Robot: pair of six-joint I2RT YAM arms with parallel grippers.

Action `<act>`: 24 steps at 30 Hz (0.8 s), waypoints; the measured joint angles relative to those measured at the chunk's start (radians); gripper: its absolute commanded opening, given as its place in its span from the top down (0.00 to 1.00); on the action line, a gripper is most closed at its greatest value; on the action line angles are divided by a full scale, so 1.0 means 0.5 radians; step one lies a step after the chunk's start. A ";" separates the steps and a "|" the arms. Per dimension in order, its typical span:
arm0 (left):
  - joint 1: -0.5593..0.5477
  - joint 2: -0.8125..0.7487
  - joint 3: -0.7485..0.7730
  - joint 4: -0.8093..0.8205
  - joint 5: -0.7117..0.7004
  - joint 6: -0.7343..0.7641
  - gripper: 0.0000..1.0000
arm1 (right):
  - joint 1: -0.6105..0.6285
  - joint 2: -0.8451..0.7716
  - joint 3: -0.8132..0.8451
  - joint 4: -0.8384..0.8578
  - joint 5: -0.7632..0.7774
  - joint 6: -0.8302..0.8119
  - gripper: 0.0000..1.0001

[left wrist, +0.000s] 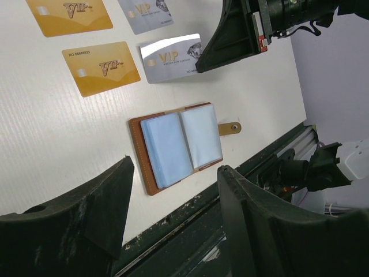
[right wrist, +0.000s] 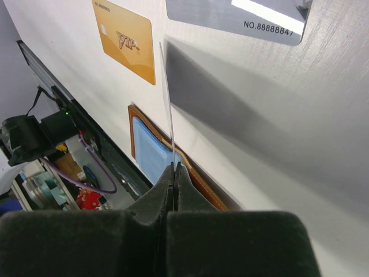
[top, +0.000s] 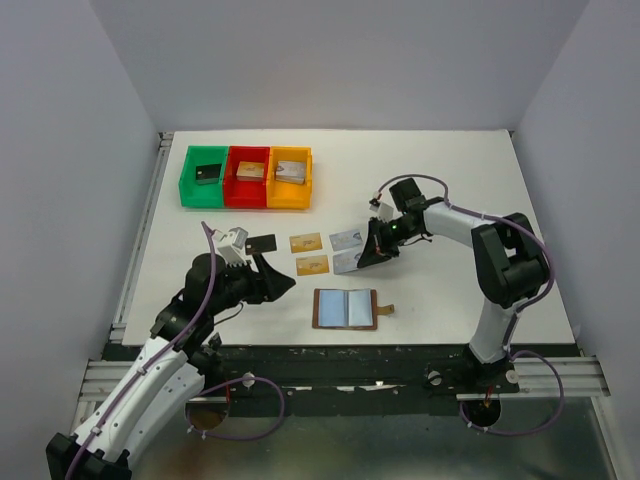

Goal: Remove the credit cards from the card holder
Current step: Place the credit card at the center of the board, then reset both arms

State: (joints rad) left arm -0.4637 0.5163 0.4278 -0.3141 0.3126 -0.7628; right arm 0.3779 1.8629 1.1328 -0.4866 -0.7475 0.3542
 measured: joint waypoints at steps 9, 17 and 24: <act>0.000 0.045 0.000 0.025 0.033 0.028 0.21 | -0.043 0.060 0.056 -0.027 -0.001 -0.018 0.87; 0.000 0.041 -0.010 0.025 0.033 0.028 0.19 | -0.053 0.120 0.080 -0.071 0.045 -0.031 0.78; 0.000 0.063 -0.014 0.035 0.033 0.028 0.19 | -0.064 0.120 0.098 -0.079 0.074 -0.029 0.67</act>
State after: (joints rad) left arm -0.4637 0.5476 0.4210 -0.2966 0.3290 -0.7486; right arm 0.3458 1.9228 1.1816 -0.5259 -0.7105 0.3397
